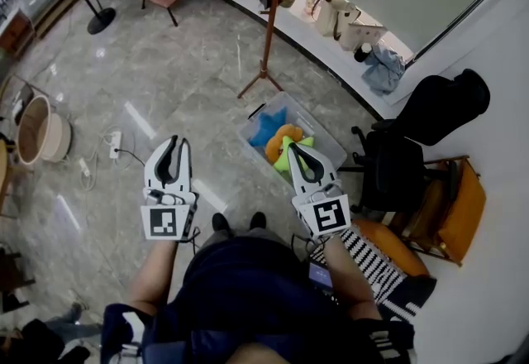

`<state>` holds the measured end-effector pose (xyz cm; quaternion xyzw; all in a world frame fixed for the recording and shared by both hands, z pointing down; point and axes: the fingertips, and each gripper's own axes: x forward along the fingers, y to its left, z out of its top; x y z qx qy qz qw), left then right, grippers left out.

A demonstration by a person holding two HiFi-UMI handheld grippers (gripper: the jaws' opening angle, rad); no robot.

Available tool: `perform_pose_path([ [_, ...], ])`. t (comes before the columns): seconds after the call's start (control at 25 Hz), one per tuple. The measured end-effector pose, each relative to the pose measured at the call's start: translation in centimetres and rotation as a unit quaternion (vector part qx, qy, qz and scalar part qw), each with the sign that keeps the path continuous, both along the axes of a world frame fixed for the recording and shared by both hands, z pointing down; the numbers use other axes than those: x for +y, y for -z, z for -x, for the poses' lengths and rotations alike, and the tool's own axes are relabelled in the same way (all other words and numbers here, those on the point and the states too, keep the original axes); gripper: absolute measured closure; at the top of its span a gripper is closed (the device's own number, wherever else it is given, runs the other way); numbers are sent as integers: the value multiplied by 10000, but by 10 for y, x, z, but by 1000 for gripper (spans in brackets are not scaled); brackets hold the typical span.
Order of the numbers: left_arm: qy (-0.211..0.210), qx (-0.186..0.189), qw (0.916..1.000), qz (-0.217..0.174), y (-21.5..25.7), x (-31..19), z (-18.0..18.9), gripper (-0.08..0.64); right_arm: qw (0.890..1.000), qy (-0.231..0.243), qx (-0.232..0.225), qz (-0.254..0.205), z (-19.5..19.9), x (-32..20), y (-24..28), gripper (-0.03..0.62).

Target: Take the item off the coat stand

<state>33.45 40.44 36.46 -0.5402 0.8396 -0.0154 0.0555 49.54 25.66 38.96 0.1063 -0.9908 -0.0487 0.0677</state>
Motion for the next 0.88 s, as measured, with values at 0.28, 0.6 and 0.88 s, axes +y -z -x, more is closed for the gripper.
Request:
perform_pose_path([
  [0.28,-194,-39,9998,61,5,-13,1,257,10000,57,30,20,1,-6,-4,572],
  [0.6,-320,75,9993,166,6,-40,9,207,9999,137,29,79,-10,-22,-8,572],
  [0.88,-441,15,9987,268,1,-69,23,207,9995,225,117,171,-9,-33,-19,572],
])
